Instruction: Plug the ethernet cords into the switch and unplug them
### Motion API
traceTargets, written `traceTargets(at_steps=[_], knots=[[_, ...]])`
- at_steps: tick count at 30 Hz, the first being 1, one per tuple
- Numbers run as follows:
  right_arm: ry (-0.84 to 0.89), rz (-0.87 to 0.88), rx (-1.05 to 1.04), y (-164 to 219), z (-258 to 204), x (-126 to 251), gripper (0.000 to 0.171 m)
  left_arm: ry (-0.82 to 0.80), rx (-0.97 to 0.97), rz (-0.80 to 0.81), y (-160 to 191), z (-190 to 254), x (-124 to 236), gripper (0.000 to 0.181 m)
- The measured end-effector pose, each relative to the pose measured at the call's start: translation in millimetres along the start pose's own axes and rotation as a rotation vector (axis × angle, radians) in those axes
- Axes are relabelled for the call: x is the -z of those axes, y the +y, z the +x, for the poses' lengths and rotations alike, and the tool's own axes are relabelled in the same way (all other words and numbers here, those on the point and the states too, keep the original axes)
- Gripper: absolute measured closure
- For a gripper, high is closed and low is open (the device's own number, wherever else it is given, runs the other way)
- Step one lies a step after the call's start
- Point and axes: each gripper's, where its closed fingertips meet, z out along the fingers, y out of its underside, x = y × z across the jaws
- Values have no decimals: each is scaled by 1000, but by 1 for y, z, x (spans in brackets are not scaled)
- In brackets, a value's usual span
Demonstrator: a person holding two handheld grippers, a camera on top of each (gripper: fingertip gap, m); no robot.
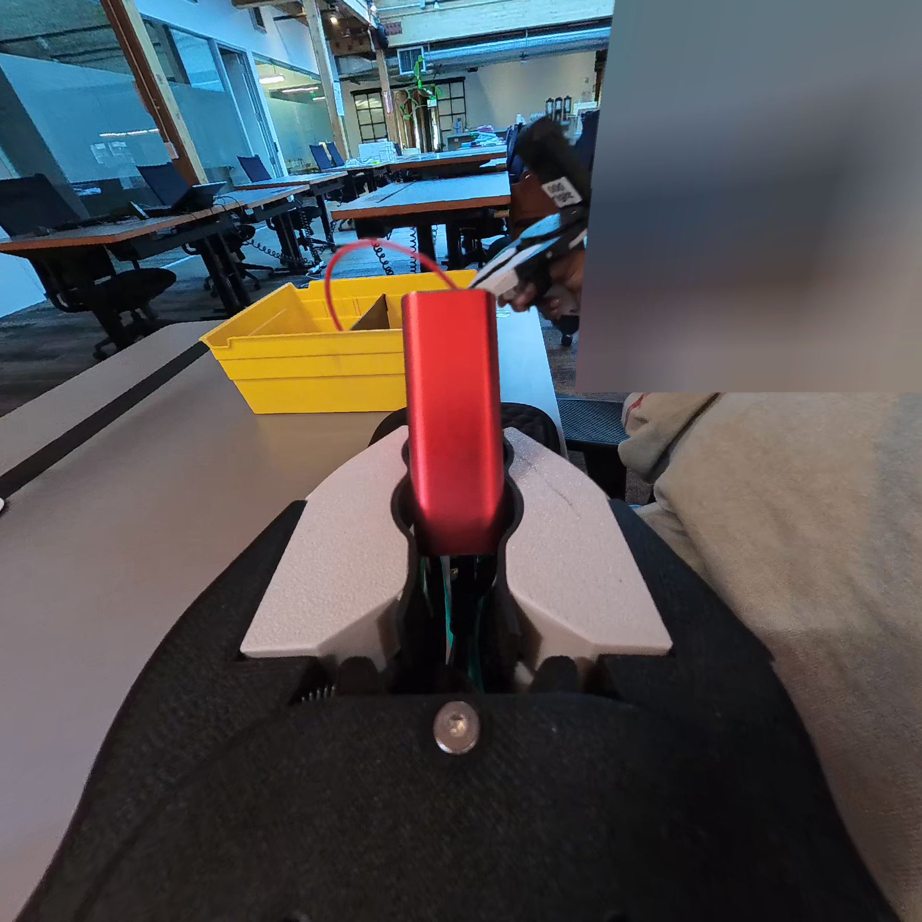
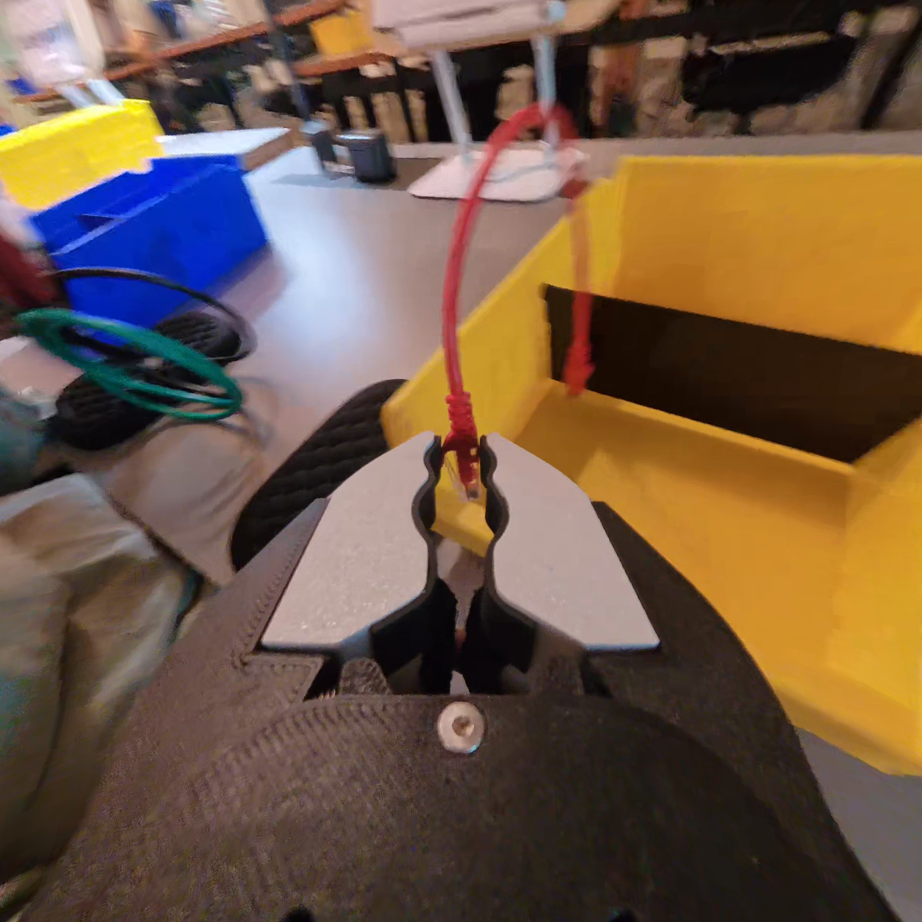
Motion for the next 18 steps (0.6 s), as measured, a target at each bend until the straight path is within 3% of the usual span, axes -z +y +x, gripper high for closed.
traceTargets(at_steps=[5, 10, 14, 18], knots=[[427, -79, -13, 16, 69, -3, 143, 1, -7, -6, 0, 1, 0, 152], [679, -100, 68, 21, 100, 8, 124, -8, 1, 4, 0, -1, 0, 152], [637, -171, 288, 20, 90, 2, 104, -8, -4, 0, 0, -1, -1, 152], [492, -298, 432, 33, 66, -2, 108, -9, -6, -1, 0, -1, 0, 152]])
